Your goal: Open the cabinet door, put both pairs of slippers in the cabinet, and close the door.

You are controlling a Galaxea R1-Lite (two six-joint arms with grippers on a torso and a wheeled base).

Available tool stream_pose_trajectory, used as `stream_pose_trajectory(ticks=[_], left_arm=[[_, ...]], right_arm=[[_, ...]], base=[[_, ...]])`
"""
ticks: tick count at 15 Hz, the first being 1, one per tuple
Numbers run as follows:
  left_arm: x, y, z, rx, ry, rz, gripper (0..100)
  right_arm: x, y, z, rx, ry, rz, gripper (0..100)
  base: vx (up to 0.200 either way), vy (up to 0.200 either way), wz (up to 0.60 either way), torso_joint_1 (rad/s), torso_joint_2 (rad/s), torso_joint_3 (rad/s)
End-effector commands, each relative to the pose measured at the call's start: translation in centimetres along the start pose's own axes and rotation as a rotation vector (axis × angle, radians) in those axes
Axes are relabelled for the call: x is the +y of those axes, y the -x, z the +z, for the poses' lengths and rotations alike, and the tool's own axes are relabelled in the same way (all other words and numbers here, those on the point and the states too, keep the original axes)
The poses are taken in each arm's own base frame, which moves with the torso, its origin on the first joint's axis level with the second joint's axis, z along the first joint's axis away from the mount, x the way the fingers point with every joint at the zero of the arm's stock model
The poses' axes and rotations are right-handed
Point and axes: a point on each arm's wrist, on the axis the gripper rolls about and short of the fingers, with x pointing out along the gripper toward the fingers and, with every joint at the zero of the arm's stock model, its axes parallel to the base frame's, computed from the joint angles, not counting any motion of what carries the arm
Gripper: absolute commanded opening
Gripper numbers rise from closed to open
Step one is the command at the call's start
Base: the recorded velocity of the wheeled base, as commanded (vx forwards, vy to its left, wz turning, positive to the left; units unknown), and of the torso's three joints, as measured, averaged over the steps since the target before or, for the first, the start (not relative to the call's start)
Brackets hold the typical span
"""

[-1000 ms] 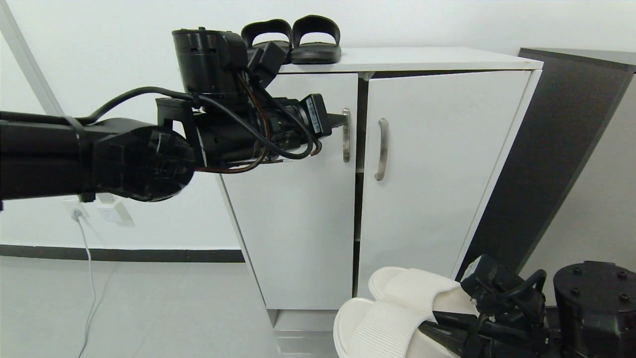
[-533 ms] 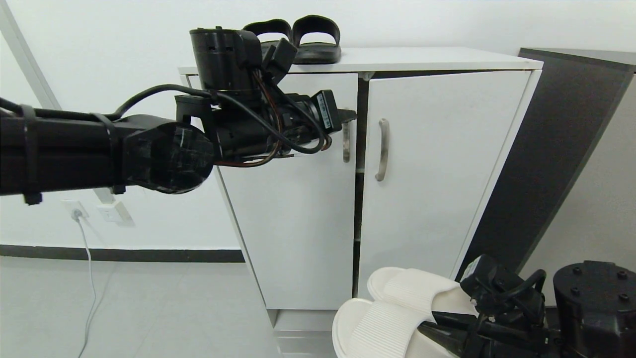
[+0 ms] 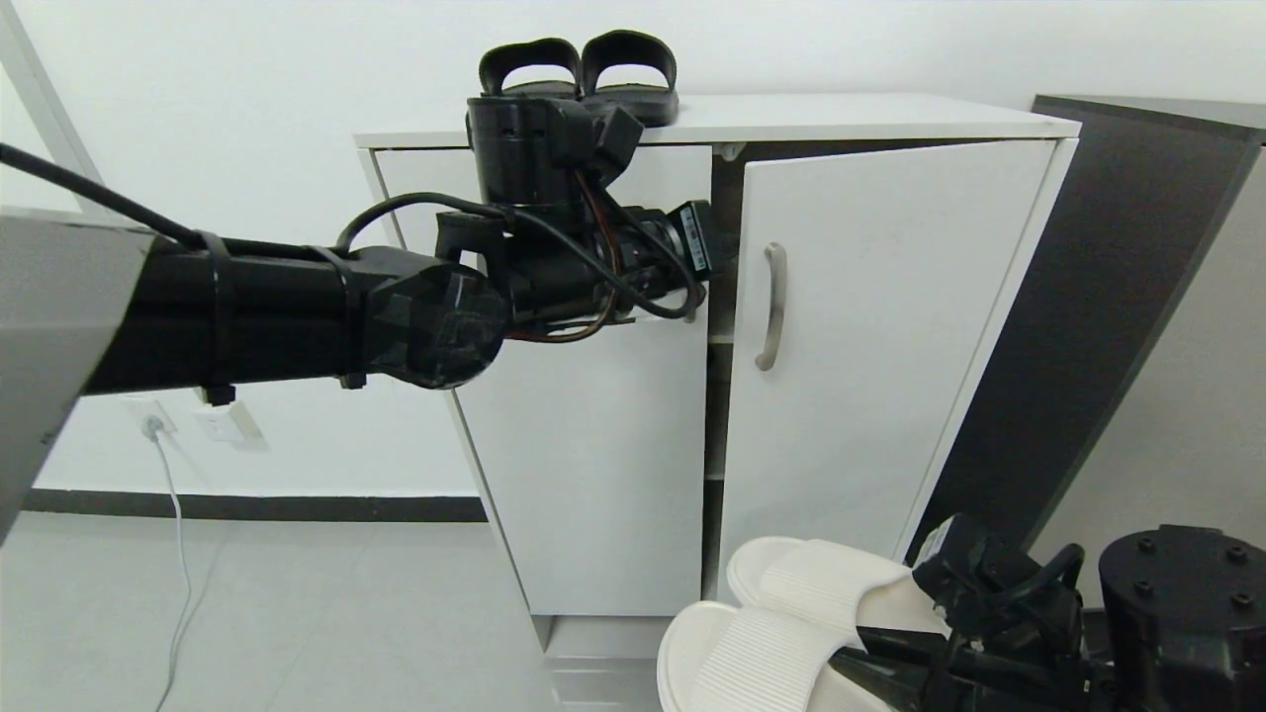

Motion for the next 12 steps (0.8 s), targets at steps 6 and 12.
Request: stream_pose_trajectory(ticks=[6, 12], left_arm=[[-1.4, -0.1, -1.4, 0.035, 0.024, -0.015, 0], [-5.9, 0.5, -3.6, 0.063, -0.001, -0.123, 0]], right_arm=[[0.3, -0.1, -0.2, 0.011, 0.006, 0.015, 0], [0.8, 0.2, -0.5, 0.018, 0.023, 0.036, 0]], base=[[-0.133, 0.0, 0.0, 0.003, 0.0, 0.001], [-0.2, 0.0, 0.0, 0.001, 0.0, 0.006]])
